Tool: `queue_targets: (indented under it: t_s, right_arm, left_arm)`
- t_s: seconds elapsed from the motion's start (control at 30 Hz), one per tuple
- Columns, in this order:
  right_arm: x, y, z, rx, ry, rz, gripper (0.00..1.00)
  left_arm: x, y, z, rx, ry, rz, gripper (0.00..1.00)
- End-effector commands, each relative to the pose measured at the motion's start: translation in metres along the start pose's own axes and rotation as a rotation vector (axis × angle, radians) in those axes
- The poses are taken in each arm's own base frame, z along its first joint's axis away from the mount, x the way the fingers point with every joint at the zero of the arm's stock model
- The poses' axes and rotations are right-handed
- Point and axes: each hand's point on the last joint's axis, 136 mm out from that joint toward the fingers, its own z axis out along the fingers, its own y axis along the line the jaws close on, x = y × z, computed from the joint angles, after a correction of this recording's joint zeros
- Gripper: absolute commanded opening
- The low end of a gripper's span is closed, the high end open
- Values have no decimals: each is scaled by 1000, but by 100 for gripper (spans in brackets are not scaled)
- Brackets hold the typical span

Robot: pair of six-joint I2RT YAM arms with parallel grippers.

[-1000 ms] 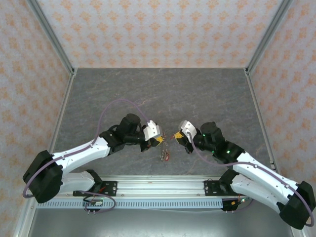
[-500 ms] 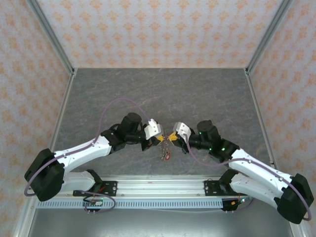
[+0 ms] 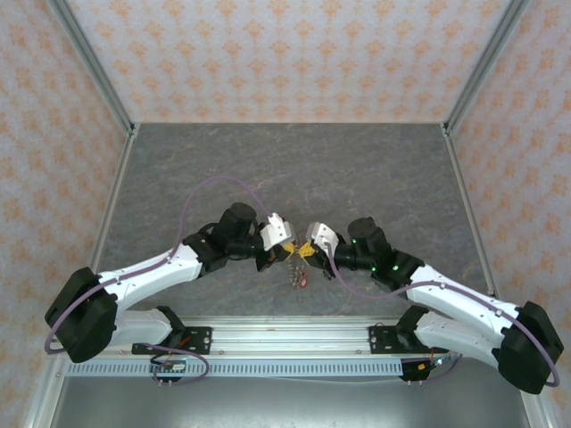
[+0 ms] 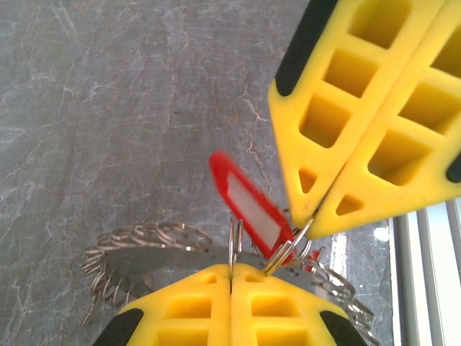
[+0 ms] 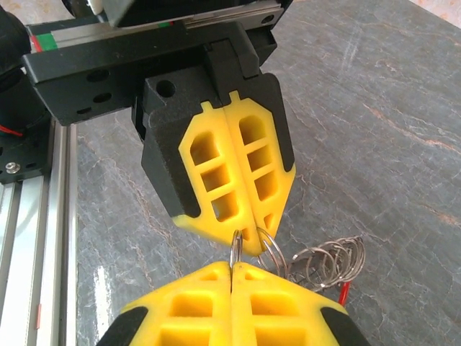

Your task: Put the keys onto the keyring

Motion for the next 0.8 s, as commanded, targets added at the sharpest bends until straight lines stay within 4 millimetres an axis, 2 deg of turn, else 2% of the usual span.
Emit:
queue_targets:
  t_s: [0.0,0.17,0.47,0.77]
  right_arm:
    - [-15,-9,3,51,-45,-6,0]
    - [-14,-22,-1,133,-41,14,0]
    - [8,-40,-13,266,53,89,0]
    - [13,-34,-9,225,98,82,0]
  left_arm:
    - [-24,1,-3,-6,-58,46,0]
    - [-23,2,-5,-13,-51,56,0]
    - [-24,1,-7,-18,-66,73,0]
    - [-28,-1,-6,-6,-74,83,0]
